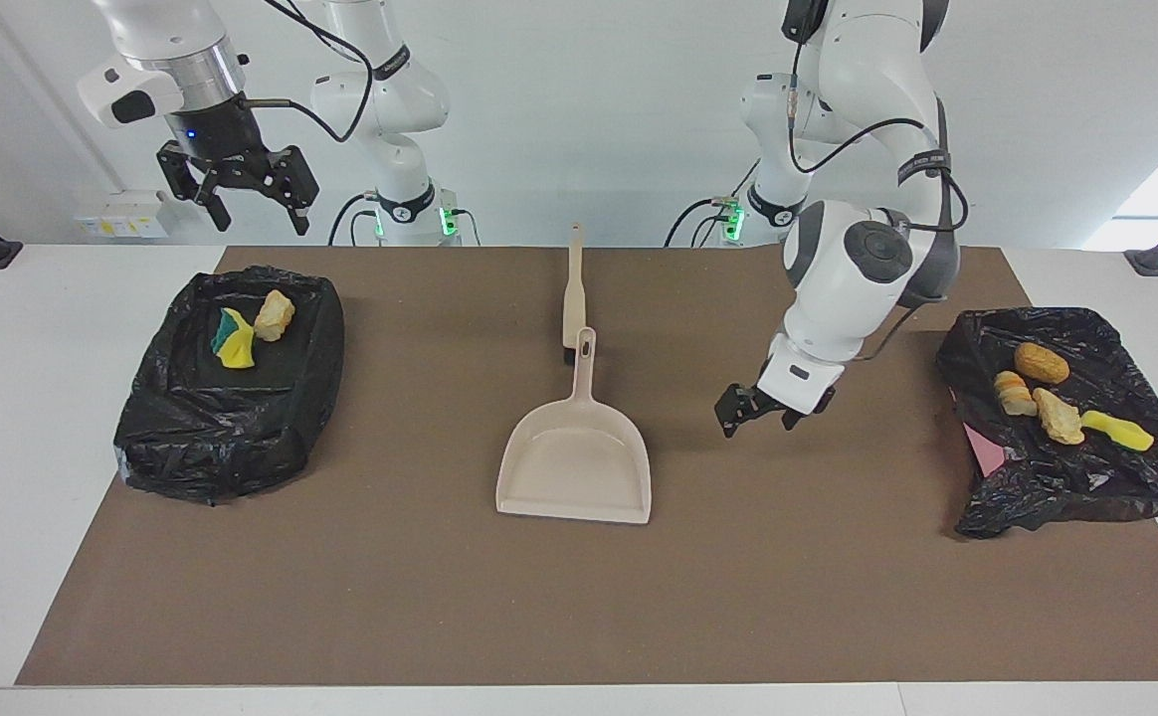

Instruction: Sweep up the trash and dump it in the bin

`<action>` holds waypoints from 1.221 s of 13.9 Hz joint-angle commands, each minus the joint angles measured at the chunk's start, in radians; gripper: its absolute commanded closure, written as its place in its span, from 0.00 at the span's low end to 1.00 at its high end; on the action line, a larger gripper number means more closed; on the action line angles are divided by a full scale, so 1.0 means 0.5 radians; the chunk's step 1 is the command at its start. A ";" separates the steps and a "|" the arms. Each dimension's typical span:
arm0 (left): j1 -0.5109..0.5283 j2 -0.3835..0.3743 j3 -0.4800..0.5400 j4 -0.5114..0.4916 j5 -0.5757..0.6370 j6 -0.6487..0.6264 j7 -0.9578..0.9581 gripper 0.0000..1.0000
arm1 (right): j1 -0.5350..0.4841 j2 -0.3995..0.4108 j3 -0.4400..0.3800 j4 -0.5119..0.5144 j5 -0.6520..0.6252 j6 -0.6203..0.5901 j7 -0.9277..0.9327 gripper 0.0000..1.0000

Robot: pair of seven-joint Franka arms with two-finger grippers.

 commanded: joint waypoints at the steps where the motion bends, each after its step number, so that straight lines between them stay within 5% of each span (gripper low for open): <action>1: 0.139 -0.073 -0.014 0.003 -0.015 -0.066 0.305 0.00 | -0.009 -0.021 -0.007 -0.038 0.019 0.047 0.031 0.00; 9: 0.403 -0.346 0.050 -0.003 0.206 -0.302 0.879 0.00 | -0.006 -0.021 -0.007 -0.081 0.034 0.066 0.077 0.00; 17: 0.464 -0.612 0.123 -0.003 0.206 -0.661 0.886 0.00 | -0.018 0.044 -0.004 0.020 0.019 0.014 0.086 0.00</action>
